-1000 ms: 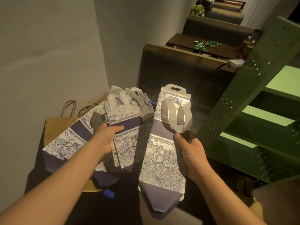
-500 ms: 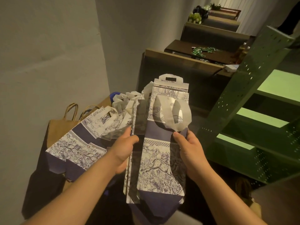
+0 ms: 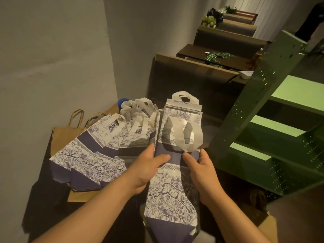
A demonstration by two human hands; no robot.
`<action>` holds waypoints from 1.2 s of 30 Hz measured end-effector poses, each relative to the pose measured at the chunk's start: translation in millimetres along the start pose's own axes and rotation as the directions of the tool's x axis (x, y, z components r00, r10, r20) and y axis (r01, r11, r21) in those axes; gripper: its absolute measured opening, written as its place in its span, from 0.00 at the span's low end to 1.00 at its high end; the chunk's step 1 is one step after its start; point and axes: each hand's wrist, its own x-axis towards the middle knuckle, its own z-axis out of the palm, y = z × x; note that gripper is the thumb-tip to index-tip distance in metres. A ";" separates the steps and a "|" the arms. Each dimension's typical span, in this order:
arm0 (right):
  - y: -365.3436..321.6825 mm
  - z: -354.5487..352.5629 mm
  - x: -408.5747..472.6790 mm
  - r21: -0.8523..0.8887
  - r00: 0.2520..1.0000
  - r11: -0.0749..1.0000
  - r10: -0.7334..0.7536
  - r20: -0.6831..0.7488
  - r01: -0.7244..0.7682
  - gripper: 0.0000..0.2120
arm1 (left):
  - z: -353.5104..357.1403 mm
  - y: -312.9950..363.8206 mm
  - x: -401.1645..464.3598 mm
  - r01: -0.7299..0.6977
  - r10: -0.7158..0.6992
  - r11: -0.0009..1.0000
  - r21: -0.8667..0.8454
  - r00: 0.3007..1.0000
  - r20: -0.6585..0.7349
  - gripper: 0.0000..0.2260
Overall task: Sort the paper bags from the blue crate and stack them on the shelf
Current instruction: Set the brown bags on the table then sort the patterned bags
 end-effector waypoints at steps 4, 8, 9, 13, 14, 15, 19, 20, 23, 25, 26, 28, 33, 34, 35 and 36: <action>-3.9 0.0 -1.3 0.097 0.997 0.994 0.045 0.061 -0.051 0.11 | 0.8 0.7 -4.9 -0.026 0.026 1.000 -0.007 1.000 -0.017 0.16; -4.6 -0.9 1.6 0.093 0.997 0.994 0.045 0.065 -0.051 0.14 | 4.8 6.6 -8.6 -0.027 0.024 0.995 0.094 0.999 0.035 0.25; -4.0 -1.2 1.8 0.076 0.997 0.996 0.039 0.066 -0.044 0.14 | 5.1 6.5 -6.5 -0.017 0.014 0.994 0.105 0.999 0.034 0.25; -3.6 -3.4 1.6 0.094 0.999 0.995 0.017 0.040 -0.021 0.11 | 0.3 13.4 -1.8 0.024 -0.035 0.968 0.248 0.999 0.038 0.38; -3.5 -3.7 1.7 0.103 0.999 0.995 0.015 0.034 -0.019 0.11 | -1.2 17.6 -3.0 0.047 -0.055 0.960 0.275 0.998 0.021 0.39; -2.5 -4.0 2.2 0.112 1.000 0.993 0.019 0.021 -0.022 0.11 | -5.7 14.8 2.1 0.064 -0.060 0.948 0.312 0.998 -0.021 0.37; 2.5 -7.1 3.4 0.119 0.998 0.992 0.036 -0.044 -0.031 0.13 | -25.5 14.4 15.2 0.087 -0.017 0.906 0.413 0.985 -0.169 0.21; 3.2 -8.1 4.1 0.119 0.998 0.993 0.035 -0.058 -0.028 0.13 | -31.3 16.4 17.3 0.093 -0.012 0.905 0.416 0.981 -0.194 0.19; 3.3 -11.5 5.7 0.140 0.995 0.990 0.045 -0.091 -0.032 0.10 | -61.0 16.7 23.8 0.180 0.050 0.775 0.606 0.938 -0.342 0.18; 2.9 -13.7 6.9 0.153 0.994 0.988 0.051 -0.096 -0.036 0.09 | -81.5 12.0 29.2 0.309 0.033 0.564 0.765 0.918 -0.395 0.32; 2.7 -14.2 7.6 0.155 0.994 0.987 0.053 -0.095 -0.038 0.09 | -88.9 9.3 31.4 0.374 -0.021 0.458 0.806 0.911 -0.411 0.42; 3.7 -14.5 8.8 0.161 0.994 0.986 0.058 -0.094 -0.043 0.09 | -98.7 -0.1 34.9 0.447 -0.103 0.277 0.850 0.894 -0.437 0.55; 9.3 -10.9 10.6 0.151 0.992 0.986 0.081 -0.092 -0.066 0.10 | -111.1 -18.9 33.4 0.460 -0.136 0.012 0.888 0.880 -0.454 0.66; 11.1 -10.5 11.3 0.147 0.992 0.986 0.089 -0.094 -0.074 0.10 | -115.9 -20.2 35.7 0.468 -0.141 0.001 0.884 0.875 -0.463 0.66; 11.7 -9.8 11.3 0.147 0.991 0.986 0.094 -0.095 -0.079 0.11 | -120.4 -19.9 37.7 0.472 -0.140 -0.007 0.881 0.872 -0.469 0.65; 13.4 -9.9 12.0 0.149 0.991 0.985 0.097 -0.094 -0.083 0.10 | -123.6 -18.5 38.9 0.472 -0.141 -0.016 0.881 0.872 -0.470 0.64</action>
